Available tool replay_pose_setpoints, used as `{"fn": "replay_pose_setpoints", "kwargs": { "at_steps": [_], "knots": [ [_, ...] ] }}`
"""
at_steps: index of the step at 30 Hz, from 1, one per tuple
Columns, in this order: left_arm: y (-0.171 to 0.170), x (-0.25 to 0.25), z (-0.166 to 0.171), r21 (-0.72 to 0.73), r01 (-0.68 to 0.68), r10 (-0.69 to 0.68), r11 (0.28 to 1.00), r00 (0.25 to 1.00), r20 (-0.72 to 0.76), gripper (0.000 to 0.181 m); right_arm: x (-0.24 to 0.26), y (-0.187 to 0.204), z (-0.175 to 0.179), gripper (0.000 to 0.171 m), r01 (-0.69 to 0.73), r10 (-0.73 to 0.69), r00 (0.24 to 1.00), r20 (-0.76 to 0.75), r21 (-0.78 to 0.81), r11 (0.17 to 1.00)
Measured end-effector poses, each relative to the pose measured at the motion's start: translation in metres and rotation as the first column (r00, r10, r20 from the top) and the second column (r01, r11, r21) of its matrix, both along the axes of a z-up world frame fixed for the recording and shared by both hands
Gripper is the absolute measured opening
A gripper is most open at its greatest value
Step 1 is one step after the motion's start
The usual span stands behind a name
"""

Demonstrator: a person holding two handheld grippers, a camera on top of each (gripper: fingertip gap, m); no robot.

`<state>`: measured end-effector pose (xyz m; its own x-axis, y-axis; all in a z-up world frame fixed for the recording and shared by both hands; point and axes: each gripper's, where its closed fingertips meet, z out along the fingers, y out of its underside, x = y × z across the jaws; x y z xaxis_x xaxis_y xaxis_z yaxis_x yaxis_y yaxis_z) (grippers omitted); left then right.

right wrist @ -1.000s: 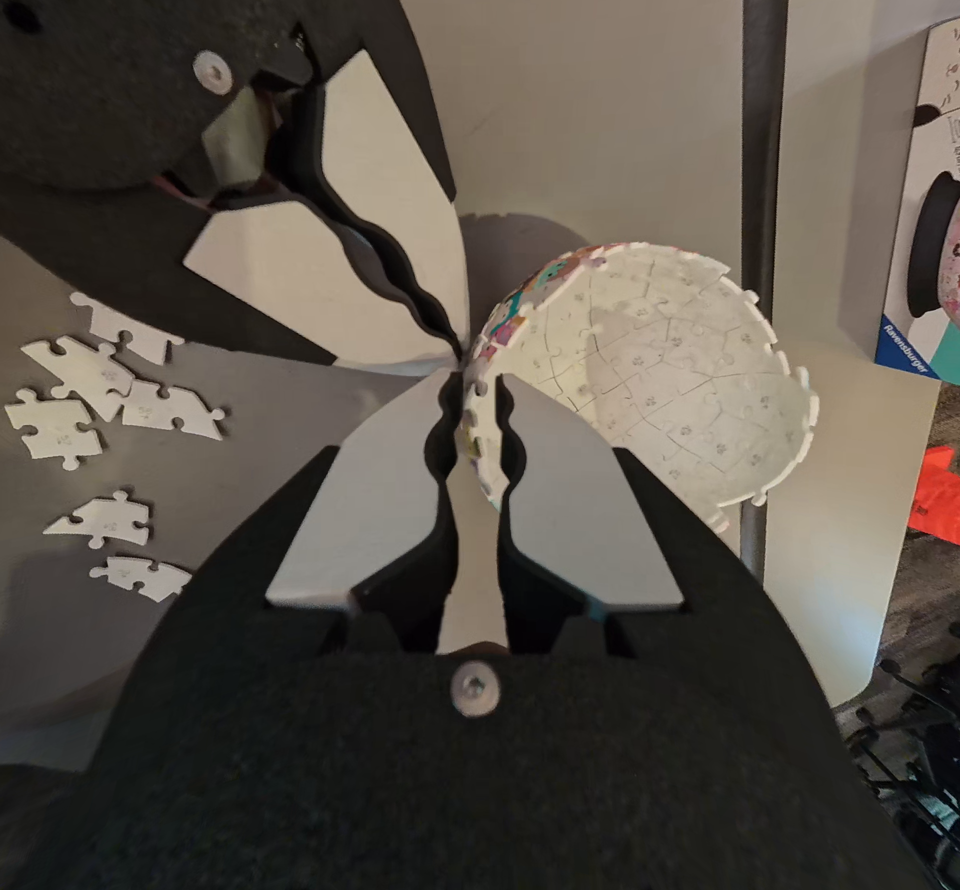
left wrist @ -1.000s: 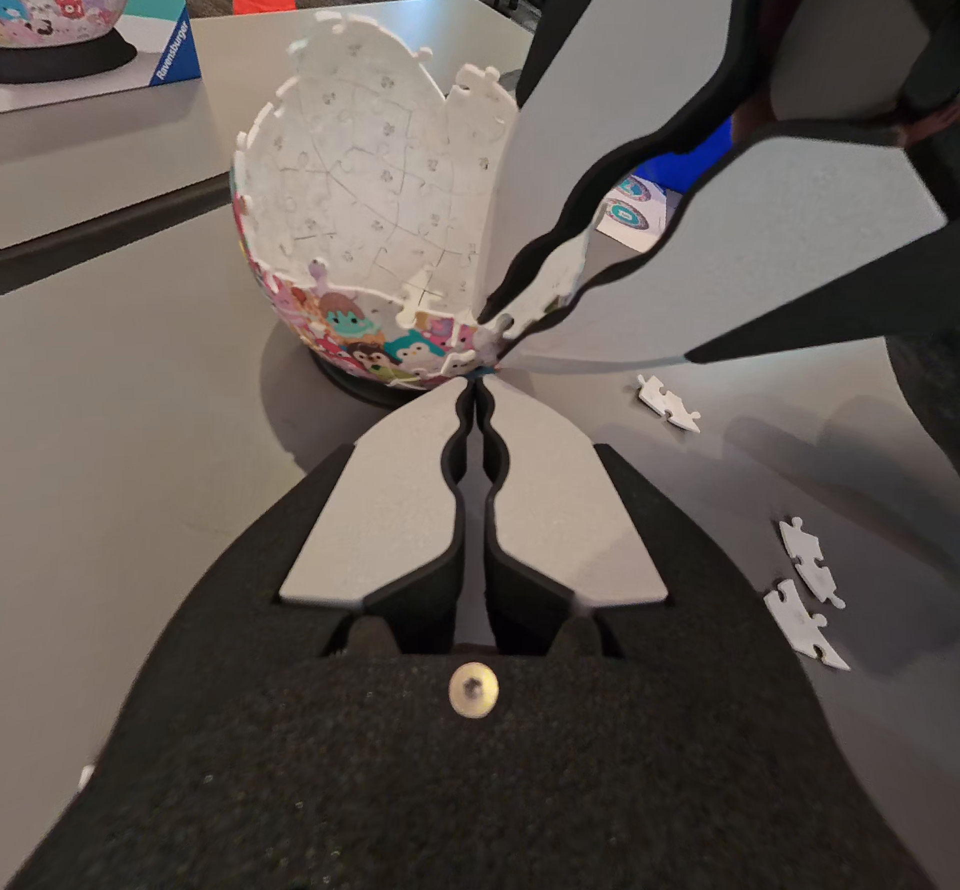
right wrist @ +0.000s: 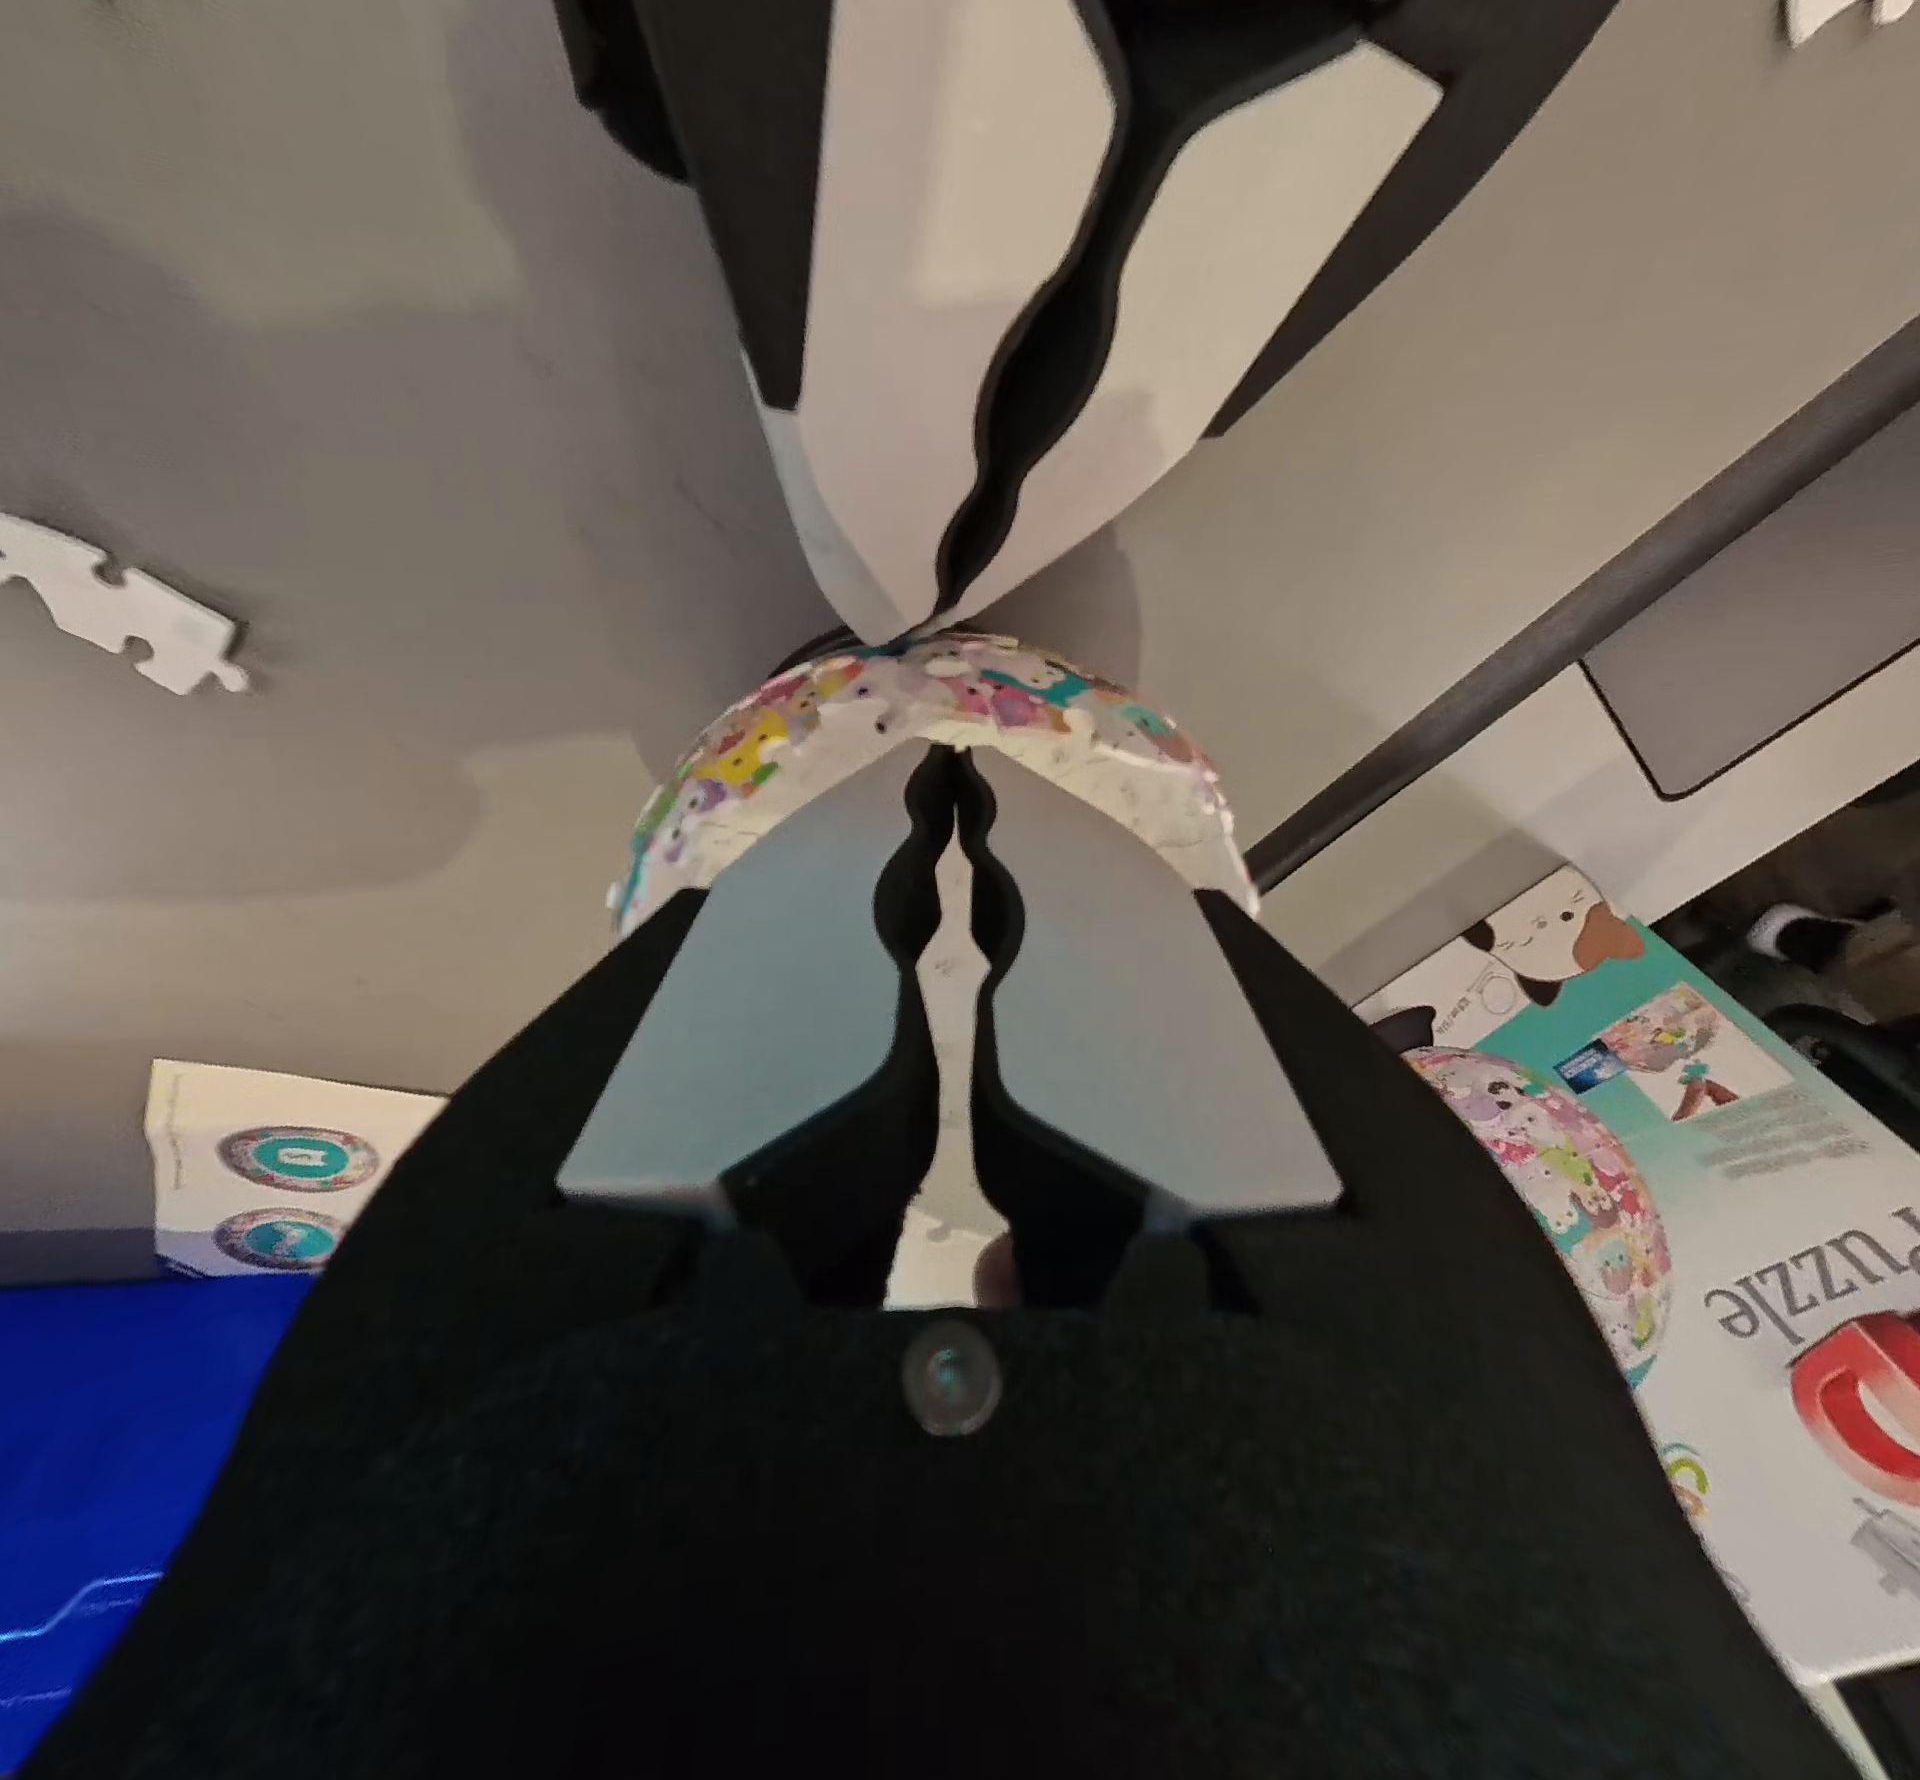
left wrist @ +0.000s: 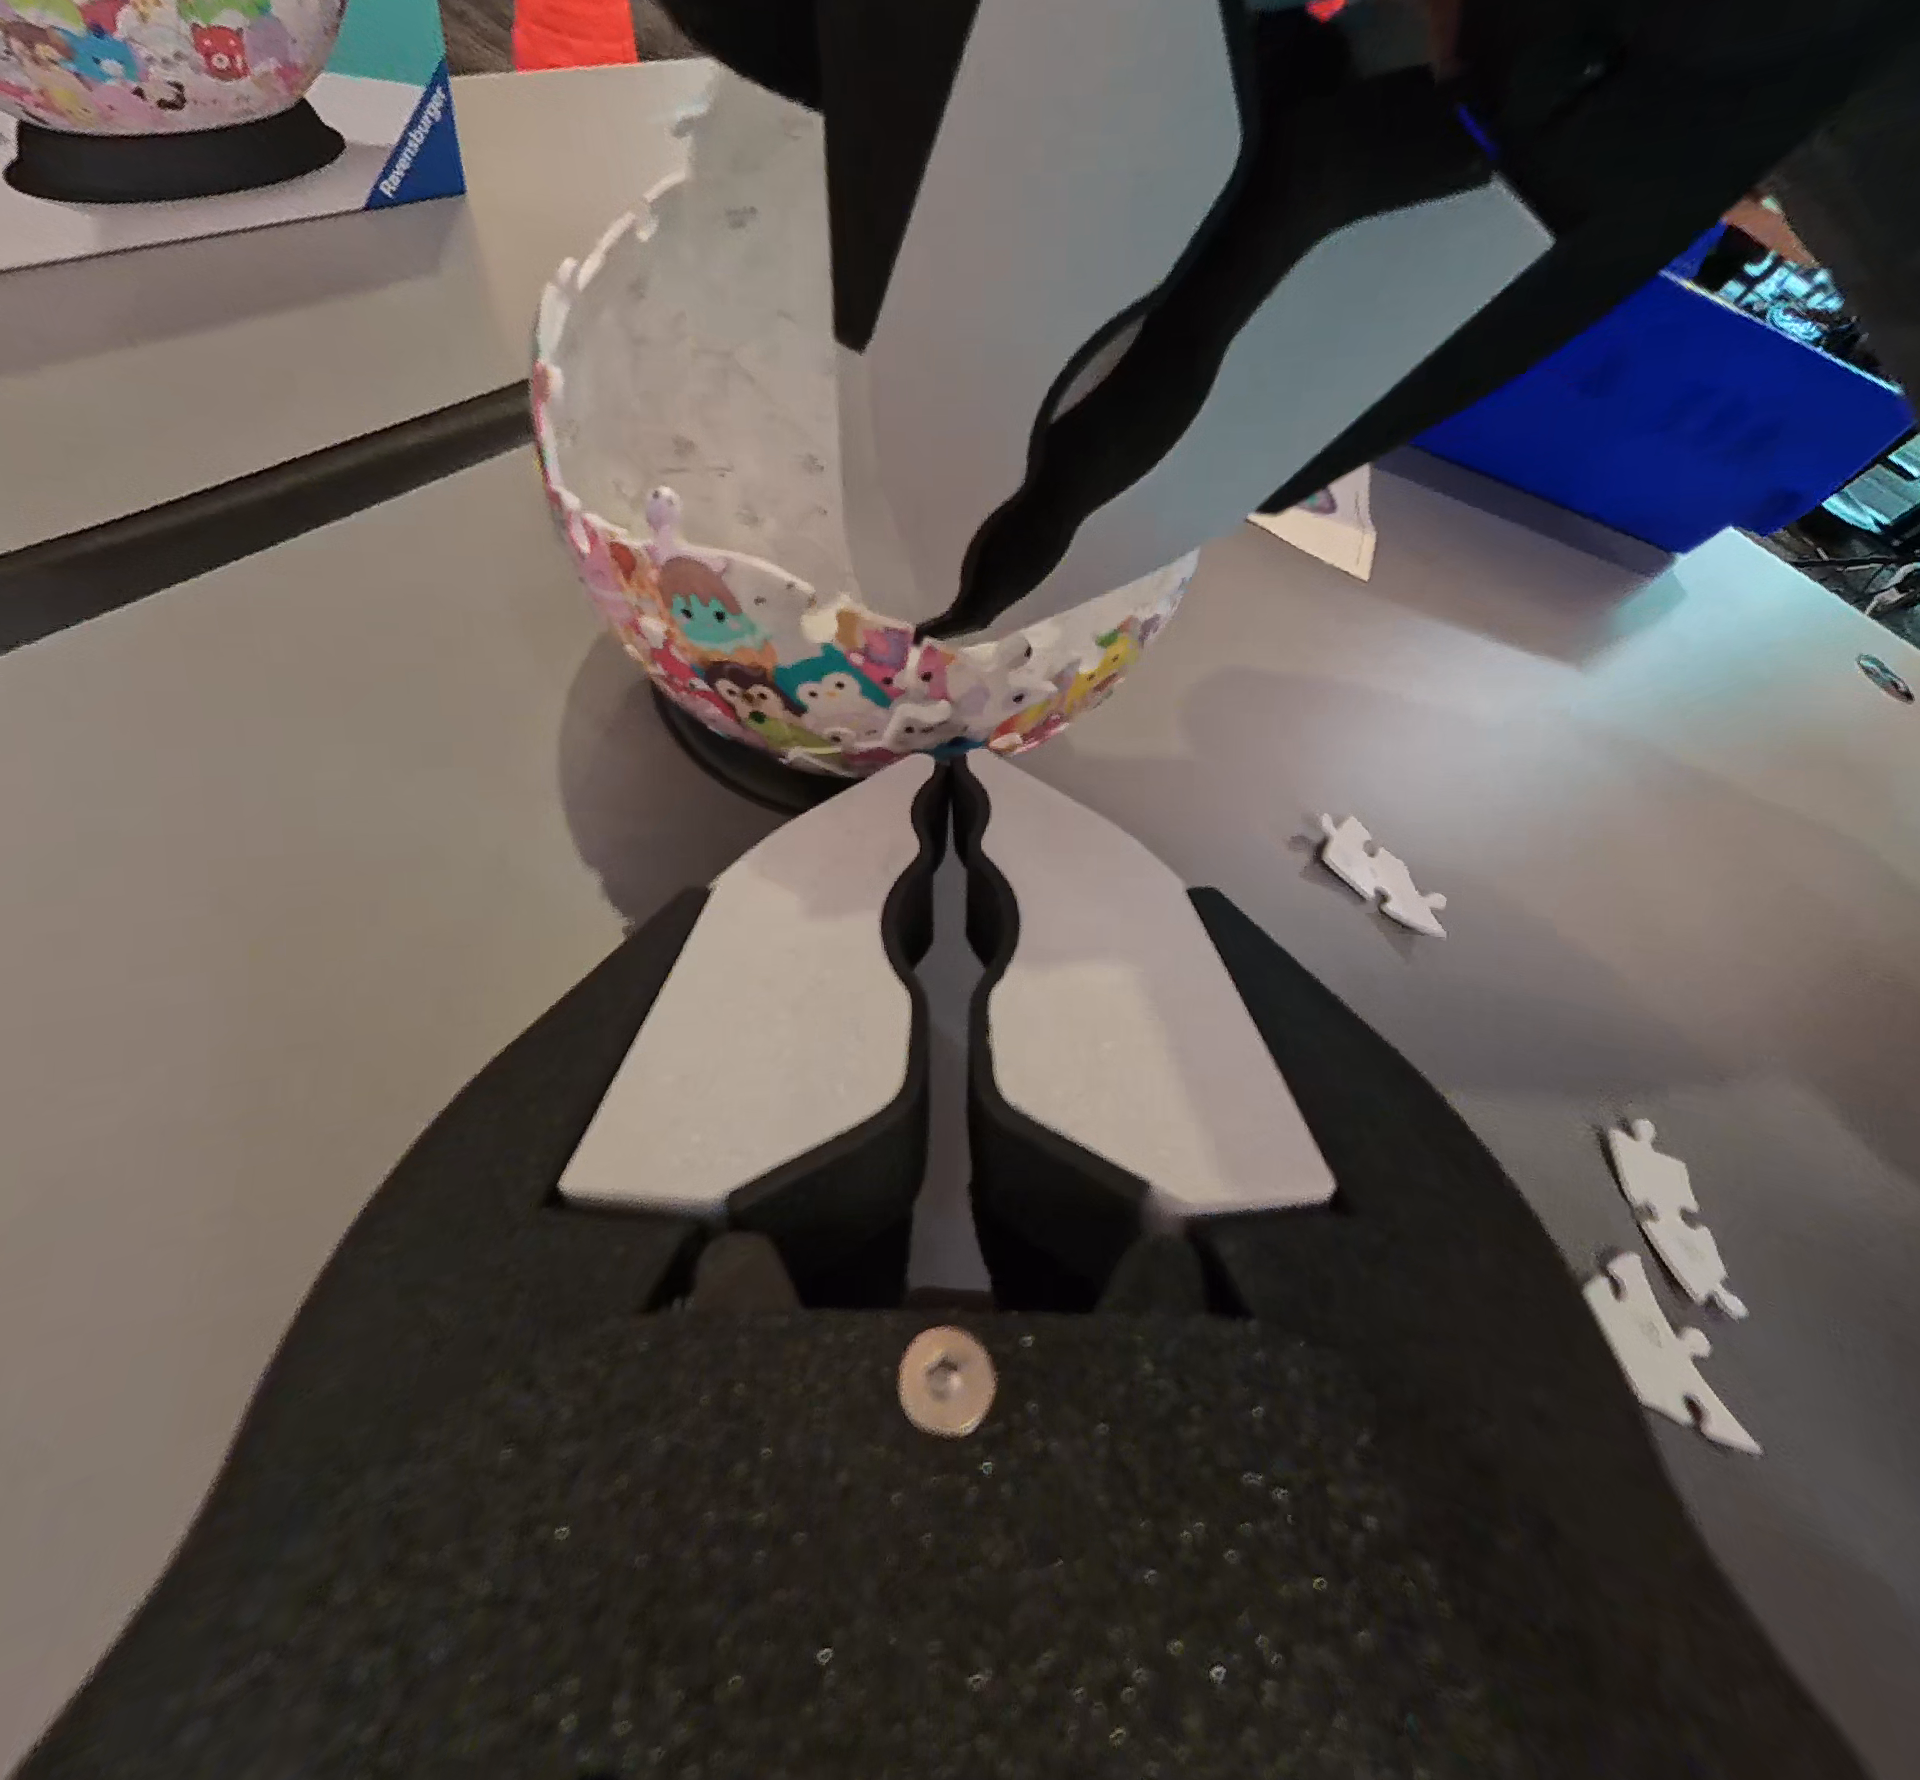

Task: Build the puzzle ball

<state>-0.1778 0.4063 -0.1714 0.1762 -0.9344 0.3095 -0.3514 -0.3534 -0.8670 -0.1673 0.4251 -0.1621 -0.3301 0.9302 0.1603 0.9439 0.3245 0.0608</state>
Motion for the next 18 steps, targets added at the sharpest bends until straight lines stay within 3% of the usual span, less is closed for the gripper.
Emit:
{"fn": "replay_pose_setpoints", "kwargs": {
  "at_steps": [18],
  "knots": [
    [0.019, 0.012, 0.000, -0.100, -0.020, 0.022, 0.995, 0.999, 0.025, 0.000, 0.010, 0.016, -0.013, 0.000, 0.011, -0.012, 0.999, -0.050, -0.022, 1.000]
  ]
}}
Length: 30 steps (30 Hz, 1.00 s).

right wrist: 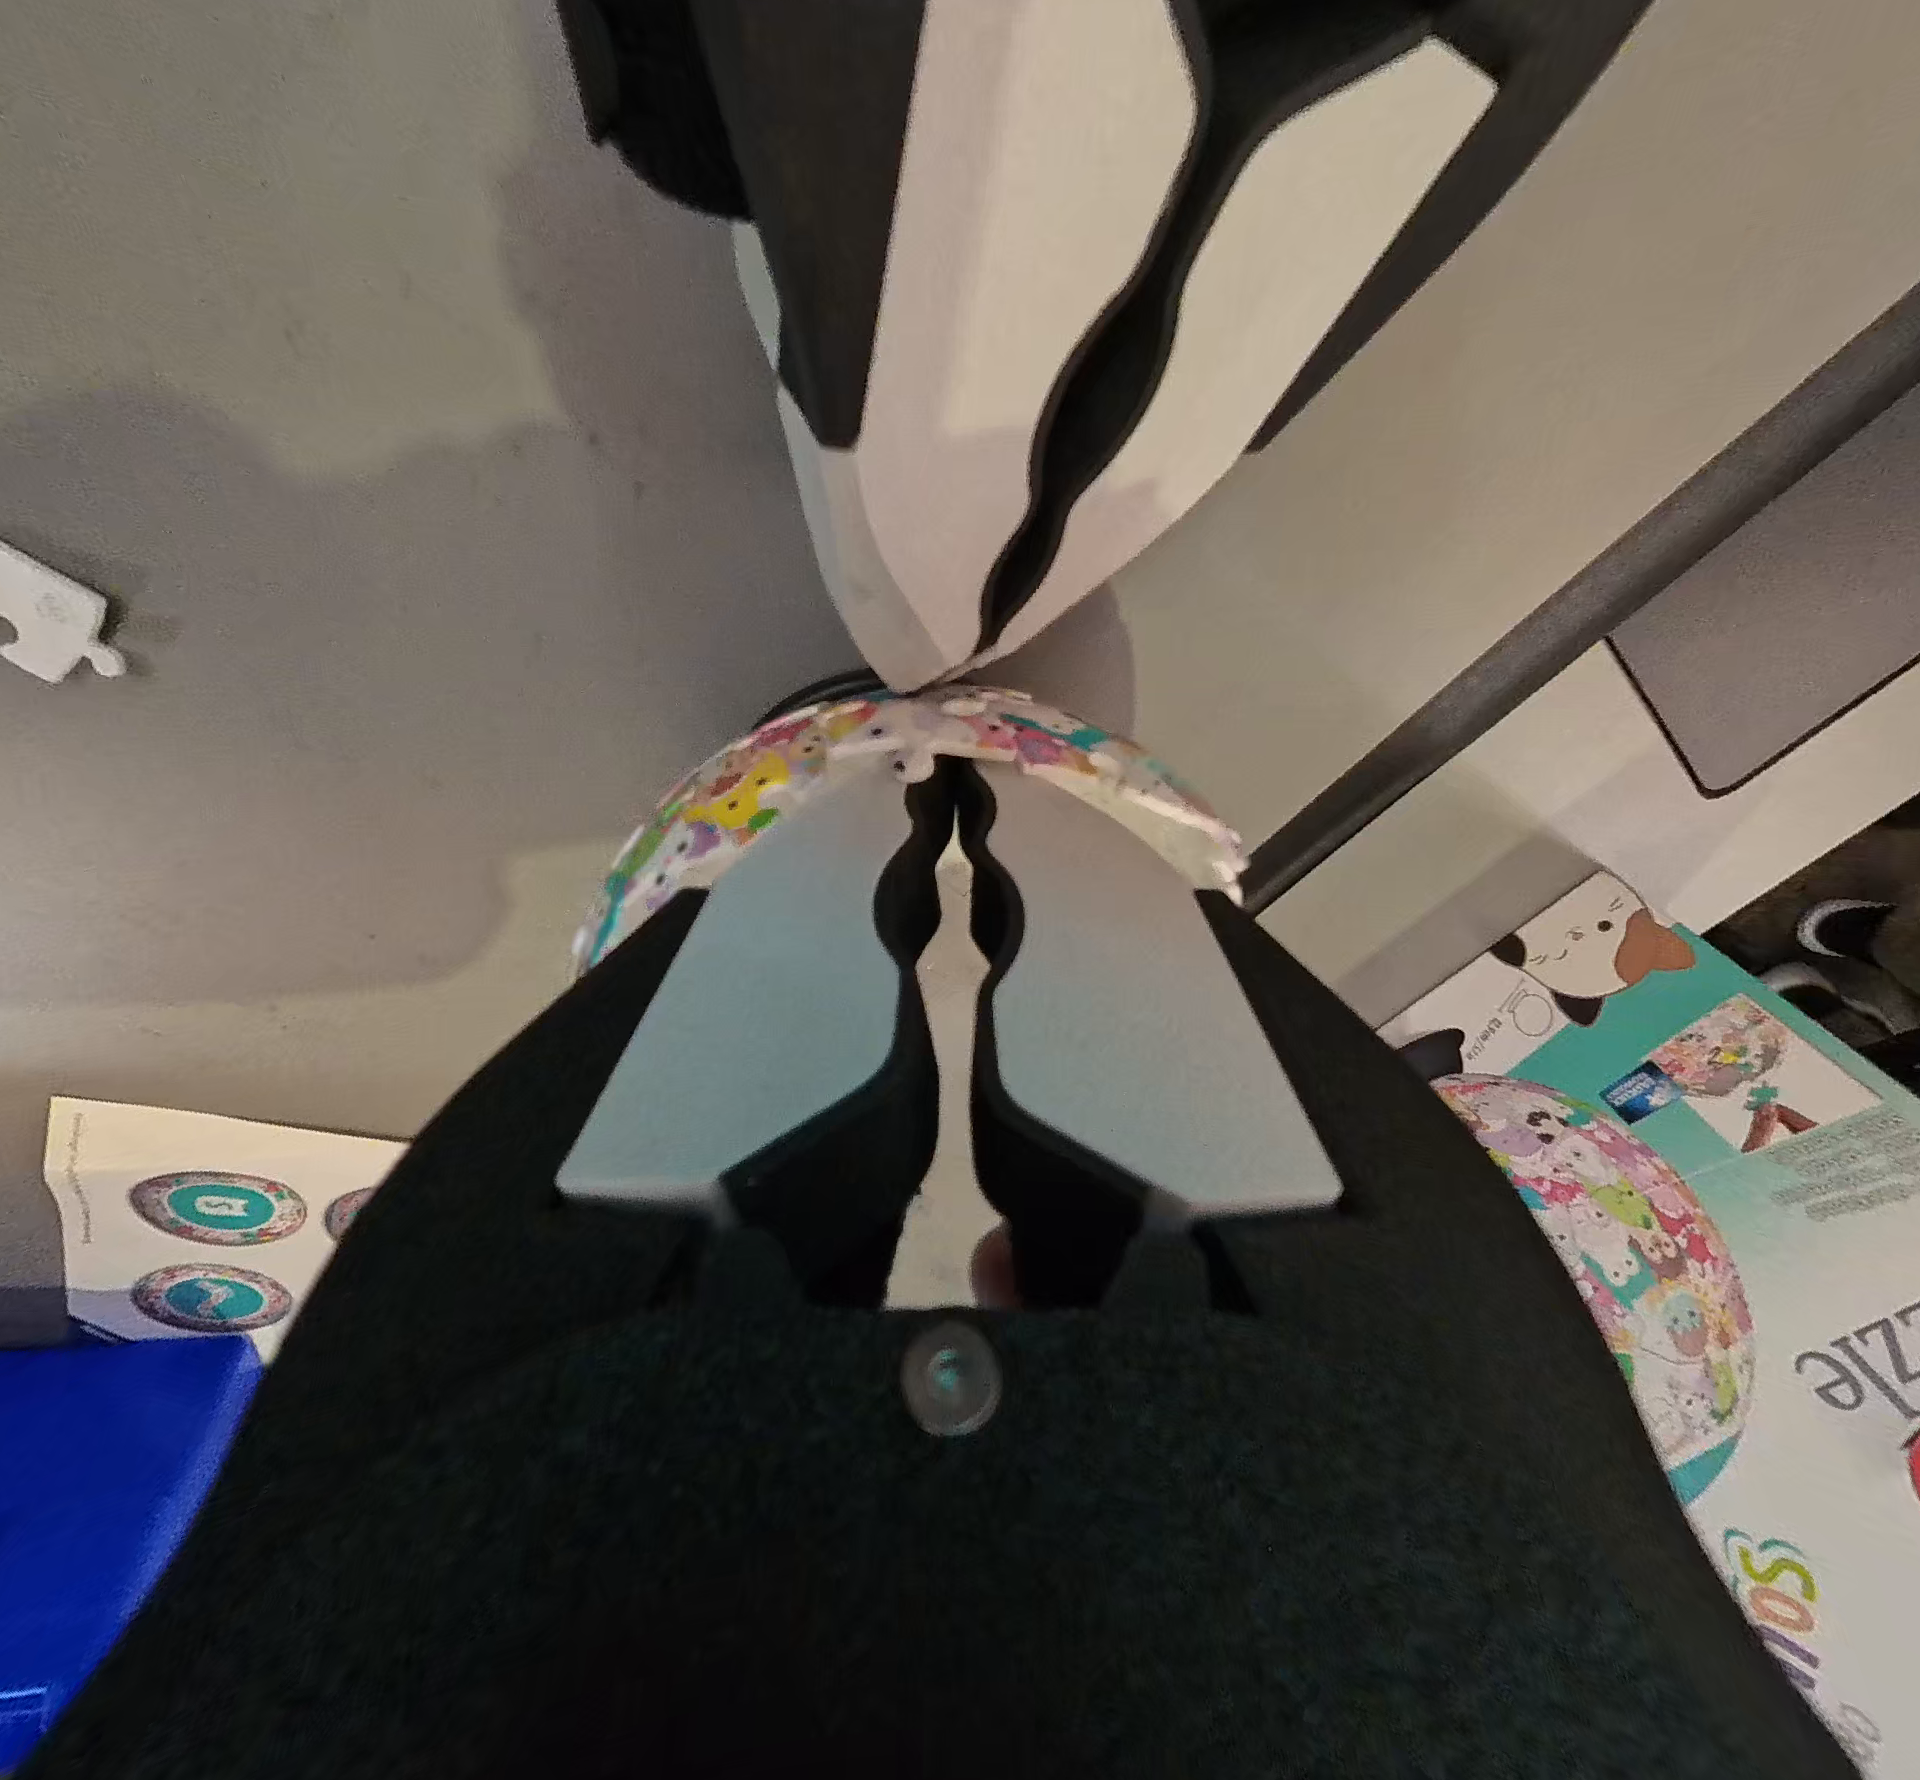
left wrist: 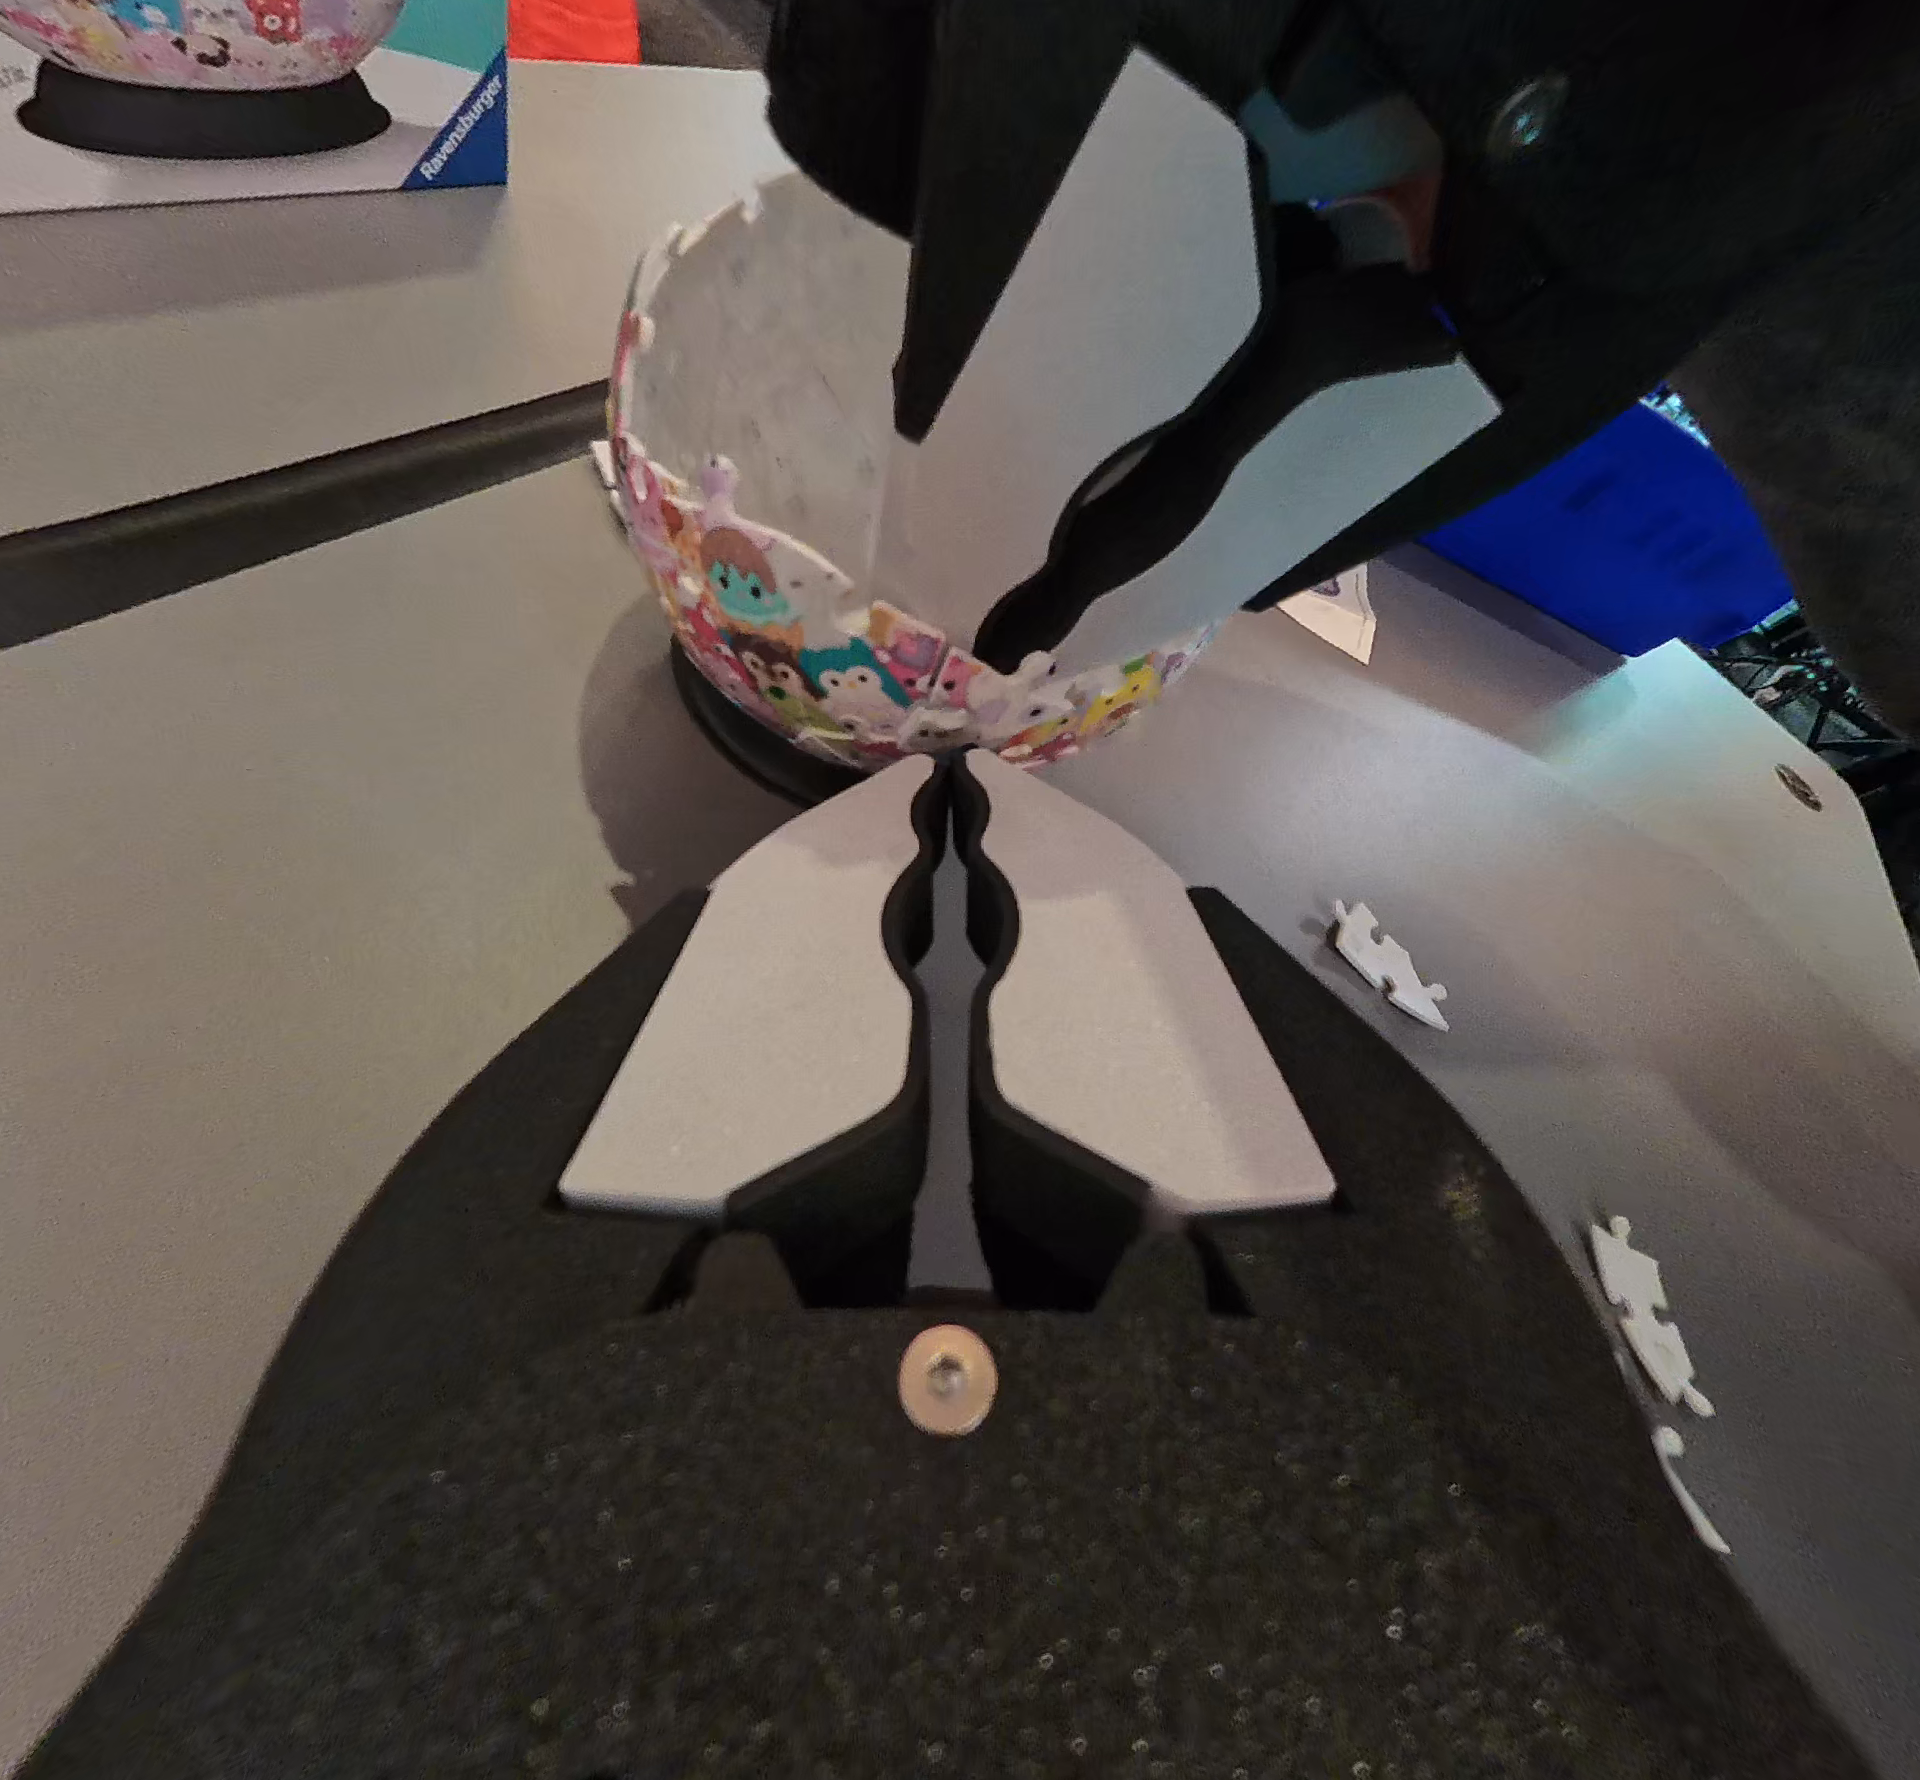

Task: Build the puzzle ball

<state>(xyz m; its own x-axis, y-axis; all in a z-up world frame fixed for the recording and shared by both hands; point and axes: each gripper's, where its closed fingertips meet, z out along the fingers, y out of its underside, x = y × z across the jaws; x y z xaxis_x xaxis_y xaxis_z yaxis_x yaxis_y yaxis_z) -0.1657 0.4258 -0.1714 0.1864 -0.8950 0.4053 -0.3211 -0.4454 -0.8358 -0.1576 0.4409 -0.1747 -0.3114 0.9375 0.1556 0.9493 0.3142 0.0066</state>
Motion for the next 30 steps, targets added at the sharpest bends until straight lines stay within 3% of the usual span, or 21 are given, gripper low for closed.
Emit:
{"fn": "replay_pose_setpoints", "kwargs": {
  "at_steps": [25, 30],
  "knots": [
    [0.003, 0.012, 0.003, 0.050, 0.009, -0.009, 0.999, 1.000, 0.003, 0.000, 0.017, 0.005, 0.005, 0.000, 0.021, -0.021, 1.000, 0.004, 0.009, 1.000],
    [0.003, 0.012, 0.002, 0.050, 0.014, -0.014, 0.999, 1.000, 0.002, 0.000, 0.028, 0.008, 0.027, 0.000, 0.185, -0.185, 0.983, 0.003, 0.031, 0.982]
  ]
}}
